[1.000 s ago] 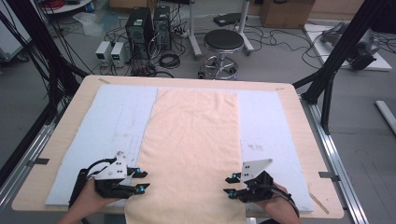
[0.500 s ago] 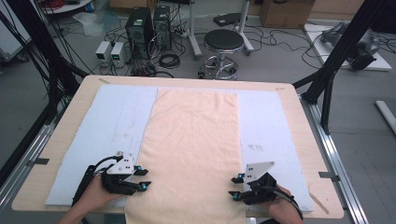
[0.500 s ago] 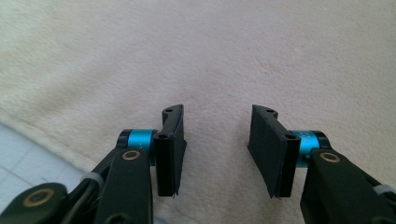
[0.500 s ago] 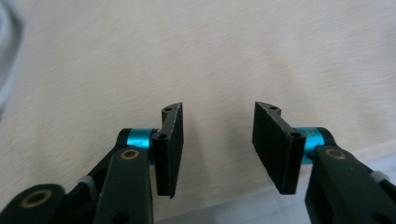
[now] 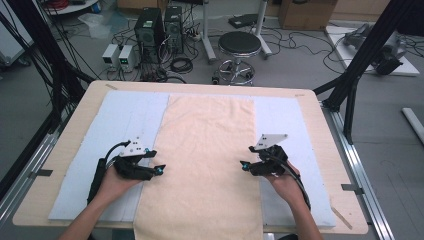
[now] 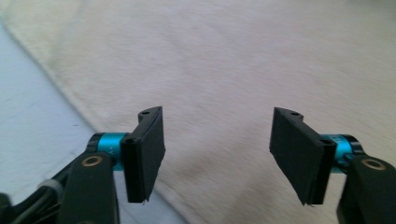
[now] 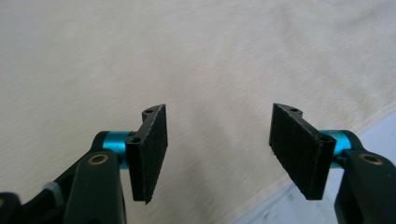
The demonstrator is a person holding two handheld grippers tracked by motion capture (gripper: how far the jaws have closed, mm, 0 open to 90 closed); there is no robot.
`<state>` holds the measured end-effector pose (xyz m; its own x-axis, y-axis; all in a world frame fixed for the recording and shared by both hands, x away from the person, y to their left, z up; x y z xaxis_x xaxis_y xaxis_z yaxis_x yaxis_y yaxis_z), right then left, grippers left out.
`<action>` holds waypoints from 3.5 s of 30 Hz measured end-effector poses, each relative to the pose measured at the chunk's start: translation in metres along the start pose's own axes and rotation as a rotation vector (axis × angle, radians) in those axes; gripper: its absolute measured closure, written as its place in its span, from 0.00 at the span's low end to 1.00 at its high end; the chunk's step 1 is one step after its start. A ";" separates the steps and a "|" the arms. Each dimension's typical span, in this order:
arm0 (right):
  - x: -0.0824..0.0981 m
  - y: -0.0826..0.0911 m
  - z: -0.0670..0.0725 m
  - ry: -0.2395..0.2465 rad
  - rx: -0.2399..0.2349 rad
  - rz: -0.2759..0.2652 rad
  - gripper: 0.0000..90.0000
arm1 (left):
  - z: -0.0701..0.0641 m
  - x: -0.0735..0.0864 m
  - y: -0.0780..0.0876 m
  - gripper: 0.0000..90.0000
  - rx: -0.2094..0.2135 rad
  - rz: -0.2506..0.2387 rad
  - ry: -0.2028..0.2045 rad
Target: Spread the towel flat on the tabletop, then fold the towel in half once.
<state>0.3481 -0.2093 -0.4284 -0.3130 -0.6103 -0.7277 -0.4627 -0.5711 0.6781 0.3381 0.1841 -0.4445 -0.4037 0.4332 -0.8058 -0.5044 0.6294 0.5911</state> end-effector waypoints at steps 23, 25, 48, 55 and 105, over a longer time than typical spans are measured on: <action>0.011 -0.039 -0.026 -0.121 0.003 0.089 0.34 | 0.013 0.006 -0.021 0.40 -0.013 0.094 0.033; 0.011 -0.039 -0.025 -0.124 0.008 0.095 0.34 | 0.013 0.006 -0.021 0.40 -0.007 0.089 0.041; -0.009 0.001 -0.009 -0.116 0.048 -0.051 0.14 | 0.005 -0.013 0.007 0.20 0.031 -0.037 0.058; -0.005 0.006 -0.008 -0.130 0.041 -0.073 0.14 | 0.000 -0.017 0.008 0.20 0.045 -0.049 0.041; -0.031 -0.044 -0.110 -0.196 0.086 0.077 0.18 | 0.081 -0.067 -0.052 0.26 -0.054 0.039 0.148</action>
<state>0.4692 -0.2257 -0.4247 -0.5012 -0.5274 -0.6861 -0.4974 -0.4732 0.7271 0.4532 0.1744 -0.4237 -0.5295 0.3542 -0.7708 -0.5252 0.5767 0.6258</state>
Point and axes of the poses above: each handheld gripper's, and its own axes: y roughly backward along the jaws, x roughly out of its underside, z roughly to its left, the point moved 3 cm from there along -y, roughly forward along the jaws, and after that the axes turned 2 degrees about y, right-handed, at the moved point
